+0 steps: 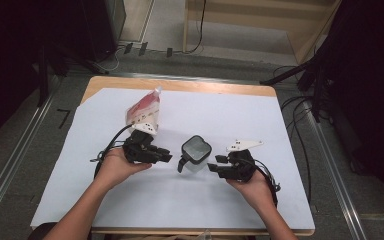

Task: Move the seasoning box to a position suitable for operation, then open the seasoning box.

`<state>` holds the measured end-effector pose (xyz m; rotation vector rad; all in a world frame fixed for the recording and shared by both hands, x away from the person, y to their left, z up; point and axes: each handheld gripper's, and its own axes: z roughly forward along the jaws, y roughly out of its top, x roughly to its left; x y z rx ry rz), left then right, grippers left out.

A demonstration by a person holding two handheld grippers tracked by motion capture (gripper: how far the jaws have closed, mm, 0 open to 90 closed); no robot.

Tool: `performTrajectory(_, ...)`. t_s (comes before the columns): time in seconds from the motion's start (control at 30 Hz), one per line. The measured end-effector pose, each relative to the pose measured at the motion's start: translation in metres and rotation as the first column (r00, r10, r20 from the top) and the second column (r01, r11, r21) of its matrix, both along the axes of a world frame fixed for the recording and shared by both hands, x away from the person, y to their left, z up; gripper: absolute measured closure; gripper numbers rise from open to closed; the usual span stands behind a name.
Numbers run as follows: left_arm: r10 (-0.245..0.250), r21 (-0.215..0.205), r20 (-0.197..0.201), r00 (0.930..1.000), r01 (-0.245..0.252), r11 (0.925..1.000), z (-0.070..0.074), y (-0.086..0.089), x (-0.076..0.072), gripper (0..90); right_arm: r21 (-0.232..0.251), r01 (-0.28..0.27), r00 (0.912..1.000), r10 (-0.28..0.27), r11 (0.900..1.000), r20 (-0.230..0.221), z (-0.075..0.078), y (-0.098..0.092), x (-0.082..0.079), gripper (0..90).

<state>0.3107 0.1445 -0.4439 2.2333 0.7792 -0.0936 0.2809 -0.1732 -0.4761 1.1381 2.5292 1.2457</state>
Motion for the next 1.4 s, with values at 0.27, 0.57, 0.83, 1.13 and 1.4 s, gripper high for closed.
performTrajectory(0.27, -0.027, 0.003, 0.020, 0.9994, 0.027, 0.9996, -0.004, -0.012, 0.002, 90.0, 0.029, 0.002, 1.0000, -0.002, 1.000, -0.001, 0.003, 0.001, 0.002, 72.3)
performTrajectory(0.57, -0.042, 0.022, 0.011, 0.9990, 0.042, 0.9989, -0.008, -0.026, 0.000, 90.0, 0.035, -0.018, 0.9996, 0.019, 0.999, -0.020, 0.001, 0.004, 0.002, 89.2)
performTrajectory(0.83, -0.043, 0.031, 0.010, 0.9990, 0.042, 0.9986, -0.011, -0.031, -0.001, 90.0, 0.041, -0.011, 0.9999, 0.012, 0.999, -0.008, 0.002, 0.009, 0.002, 89.9)
performTrajectory(1.13, -0.043, 0.025, 0.004, 0.9991, 0.043, 0.9988, -0.012, -0.034, -0.003, 90.0, 0.041, -0.003, 1.0000, 0.004, 0.999, -0.002, 0.002, 0.009, 0.006, 90.0)
performTrajectory(1.4, -0.042, 0.012, -0.026, 0.9988, 0.042, 0.9990, -0.012, -0.040, -0.005, 90.0, 0.050, 0.021, 0.9998, -0.021, 0.999, -0.006, 0.001, 0.007, 0.010, 90.0)
